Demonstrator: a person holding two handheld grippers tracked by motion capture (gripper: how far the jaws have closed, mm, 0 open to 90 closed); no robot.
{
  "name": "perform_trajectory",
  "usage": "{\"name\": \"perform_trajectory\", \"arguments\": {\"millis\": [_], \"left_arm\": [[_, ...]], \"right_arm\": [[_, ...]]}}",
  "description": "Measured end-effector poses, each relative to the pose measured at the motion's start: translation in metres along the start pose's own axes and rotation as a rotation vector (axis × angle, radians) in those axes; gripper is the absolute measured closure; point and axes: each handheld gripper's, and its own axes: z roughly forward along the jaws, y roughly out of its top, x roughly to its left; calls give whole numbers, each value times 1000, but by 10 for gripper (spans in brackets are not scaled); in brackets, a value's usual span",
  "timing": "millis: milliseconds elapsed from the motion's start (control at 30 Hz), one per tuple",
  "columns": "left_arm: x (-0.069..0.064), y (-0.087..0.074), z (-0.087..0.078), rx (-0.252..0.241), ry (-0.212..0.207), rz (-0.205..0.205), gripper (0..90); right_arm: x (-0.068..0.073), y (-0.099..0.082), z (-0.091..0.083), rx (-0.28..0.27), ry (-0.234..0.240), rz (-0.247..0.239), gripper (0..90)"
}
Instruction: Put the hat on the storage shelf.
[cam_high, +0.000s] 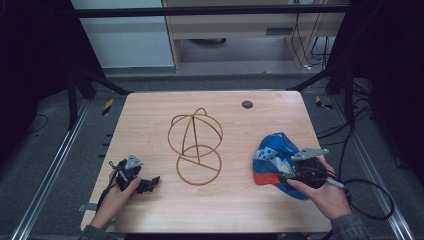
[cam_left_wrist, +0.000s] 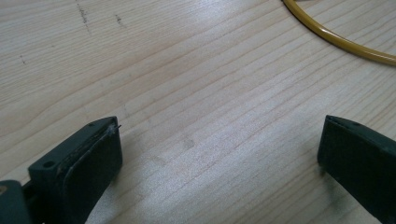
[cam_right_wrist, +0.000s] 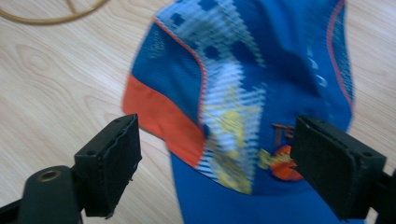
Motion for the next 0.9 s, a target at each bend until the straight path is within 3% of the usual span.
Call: {"name": "perform_trajectory", "arguments": {"millis": [67,400,833,900], "left_arm": [[0,0,0,0,1,3,0],[0,0,0,0,0,1,0],[0,0,0,0,0,1,0],[0,0,0,0,0,1,0]], "right_arm": [[-9,-2,-2,18,-6,11,237],[-31,1,-2,73,-5,-10,360],[-49,33,9,142,35,-32,469],[-49,42,12,144,54,-50,530]]}}
